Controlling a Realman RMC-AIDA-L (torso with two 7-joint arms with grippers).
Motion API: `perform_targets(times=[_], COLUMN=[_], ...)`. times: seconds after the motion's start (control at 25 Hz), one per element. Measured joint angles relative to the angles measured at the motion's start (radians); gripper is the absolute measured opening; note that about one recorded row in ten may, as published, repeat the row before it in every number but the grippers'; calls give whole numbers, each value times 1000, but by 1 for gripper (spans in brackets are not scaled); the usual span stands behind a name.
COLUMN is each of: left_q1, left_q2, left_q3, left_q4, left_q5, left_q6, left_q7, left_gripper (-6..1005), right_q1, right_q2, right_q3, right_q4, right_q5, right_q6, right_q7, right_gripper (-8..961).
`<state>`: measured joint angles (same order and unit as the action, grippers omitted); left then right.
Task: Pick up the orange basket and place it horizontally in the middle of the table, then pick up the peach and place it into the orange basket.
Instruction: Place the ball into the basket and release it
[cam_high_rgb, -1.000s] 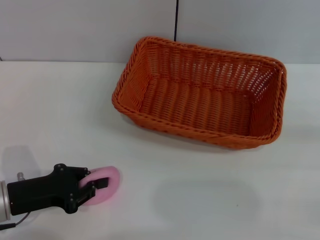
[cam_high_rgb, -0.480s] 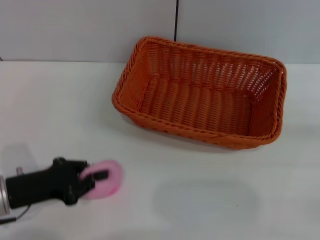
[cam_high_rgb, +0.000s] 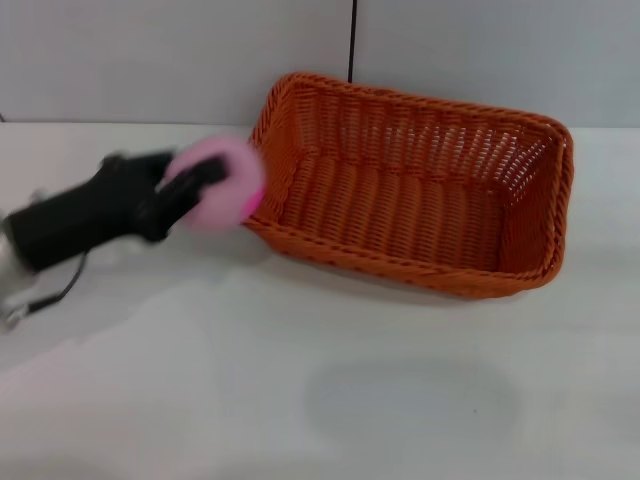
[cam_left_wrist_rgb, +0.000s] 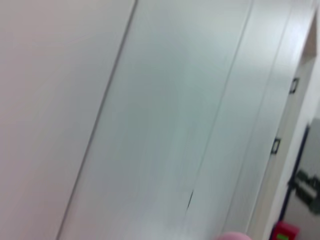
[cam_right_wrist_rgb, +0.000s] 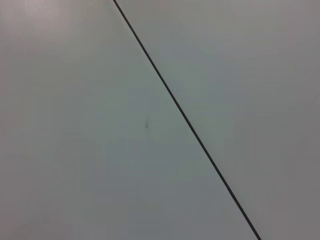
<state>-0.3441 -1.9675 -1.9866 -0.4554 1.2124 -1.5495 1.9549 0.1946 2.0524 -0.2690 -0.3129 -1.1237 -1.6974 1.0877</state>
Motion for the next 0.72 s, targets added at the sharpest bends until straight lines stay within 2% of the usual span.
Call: perform_targets(times=[0.04,0.08,0.16,0.24,0.32,0.36,0.72], left_q1=[-15,-15,-97,-125,-125,-166,-198], left_q2=[-13,-13,-59,-73,-73,-94,-101], left_q3=[-7,-7,-14,-10,-10,-7,-5], left_q4=[-26,-26,-59,-58,-58,-50,-26], left_q5=[0,0,3,4,4,4,-8], left_q6=[1,1,28,49,49,113,150], left_q7=[-23,-23,-75,-85,-85,-94,-97], left_gripper=[107,106,119,144,169,182,309], right_q1=[-1,-1,-3,-4,-4,-3,-1], right_q2=[2,2,6,7,7,7,8], right_q3=[-1,-1,-1,-1,-1,-2,-4], right_q4=[0,0,1,8,14,22,29], right_q5=[0,0,-1,-1,-1,-2,-6], right_q6=[-1,-1,-1,-4,-7,-9,-11], right_q7=[1,1,2,3,3,3,3], right_gripper=[540,540,540,540,540,540,540])
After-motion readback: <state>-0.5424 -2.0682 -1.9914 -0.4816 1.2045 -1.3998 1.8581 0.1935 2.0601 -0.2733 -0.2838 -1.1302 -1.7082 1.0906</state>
